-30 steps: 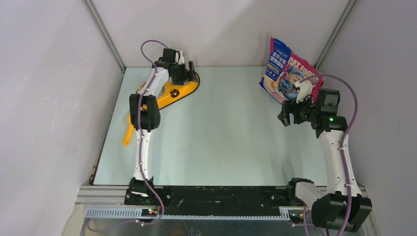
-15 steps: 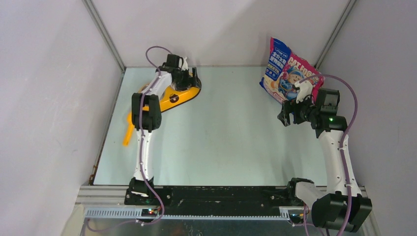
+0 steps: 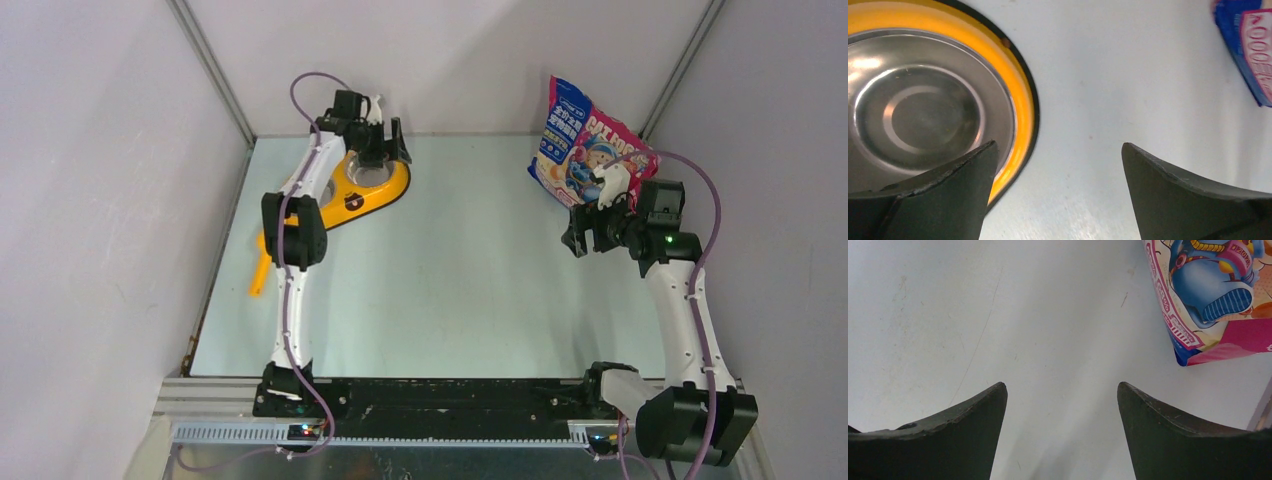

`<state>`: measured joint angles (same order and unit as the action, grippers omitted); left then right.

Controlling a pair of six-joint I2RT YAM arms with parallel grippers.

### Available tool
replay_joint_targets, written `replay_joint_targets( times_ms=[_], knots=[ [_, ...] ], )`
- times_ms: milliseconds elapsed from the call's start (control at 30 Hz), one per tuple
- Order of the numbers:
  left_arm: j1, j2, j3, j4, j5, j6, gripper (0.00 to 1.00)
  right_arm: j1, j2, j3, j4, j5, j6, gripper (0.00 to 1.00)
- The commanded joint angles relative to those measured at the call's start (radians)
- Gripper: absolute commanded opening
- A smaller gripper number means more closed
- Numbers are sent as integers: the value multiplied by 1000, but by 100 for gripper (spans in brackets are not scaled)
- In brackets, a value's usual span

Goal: Serve the pet food
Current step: Move the pet food bowl to the center of the board.

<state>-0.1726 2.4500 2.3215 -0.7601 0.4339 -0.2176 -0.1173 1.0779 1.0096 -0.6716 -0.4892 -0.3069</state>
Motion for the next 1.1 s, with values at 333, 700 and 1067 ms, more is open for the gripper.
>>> replay_joint_targets(
  times_ms=[333, 700, 1067],
  knots=[
    [155, -609, -553, -51, -186, 172, 100, 25, -22, 1, 13, -13, -11, 83],
    [298, -549, -736, 76, -103, 201, 100, 73, -27, 1, 11, -2, -15, 83],
    [278, -342, -498, 77, -30, 69, 100, 31, -36, 1, 7, -37, -7, 84]
  ],
)
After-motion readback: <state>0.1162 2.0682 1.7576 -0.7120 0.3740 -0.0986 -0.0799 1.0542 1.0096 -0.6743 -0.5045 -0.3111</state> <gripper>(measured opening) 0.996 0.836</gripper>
